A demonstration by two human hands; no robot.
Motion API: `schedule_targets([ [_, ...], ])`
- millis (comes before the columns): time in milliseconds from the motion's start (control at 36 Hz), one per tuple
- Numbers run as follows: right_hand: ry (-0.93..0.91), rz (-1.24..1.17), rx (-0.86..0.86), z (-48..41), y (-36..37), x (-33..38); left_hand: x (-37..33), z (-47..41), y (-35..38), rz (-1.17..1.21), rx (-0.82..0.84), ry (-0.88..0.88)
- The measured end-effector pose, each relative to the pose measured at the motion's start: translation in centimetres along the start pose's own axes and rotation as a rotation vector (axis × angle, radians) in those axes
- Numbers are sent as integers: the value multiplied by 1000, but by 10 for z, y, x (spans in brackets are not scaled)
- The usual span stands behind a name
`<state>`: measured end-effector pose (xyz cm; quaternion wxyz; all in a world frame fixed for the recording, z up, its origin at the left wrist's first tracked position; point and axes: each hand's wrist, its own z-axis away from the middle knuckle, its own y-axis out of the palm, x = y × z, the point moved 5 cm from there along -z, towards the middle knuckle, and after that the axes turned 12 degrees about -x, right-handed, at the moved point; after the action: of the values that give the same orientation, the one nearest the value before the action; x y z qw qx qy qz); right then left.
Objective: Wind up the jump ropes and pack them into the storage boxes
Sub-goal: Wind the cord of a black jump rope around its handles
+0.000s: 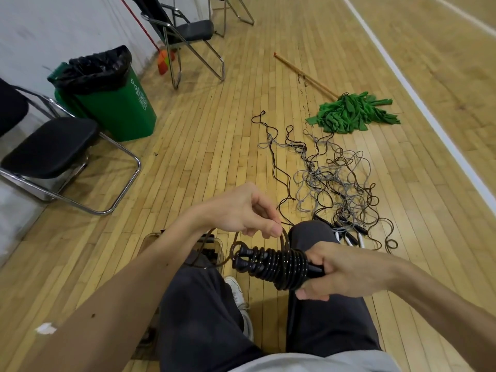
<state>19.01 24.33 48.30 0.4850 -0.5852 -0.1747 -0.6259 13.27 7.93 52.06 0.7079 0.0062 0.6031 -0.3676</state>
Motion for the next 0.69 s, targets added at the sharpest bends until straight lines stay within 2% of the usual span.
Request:
schedule_targets([
  [222,-66,-188,-62,-3,-5,5,13,3,11,199,-73,26],
  [333,-105,-242,-126,-5,-11,4,18,5,15,175,-155,30],
  [444,-85,-342,-219,-7,-20,-3,19,7,20,74,-194,9],
  [583,-45,-361,-368,-13,-28,-12,27,3,24,220,-268,-62],
  [694,20,-389,-473,-18,-33,-24,34,0,34,259,-246,-101],
])
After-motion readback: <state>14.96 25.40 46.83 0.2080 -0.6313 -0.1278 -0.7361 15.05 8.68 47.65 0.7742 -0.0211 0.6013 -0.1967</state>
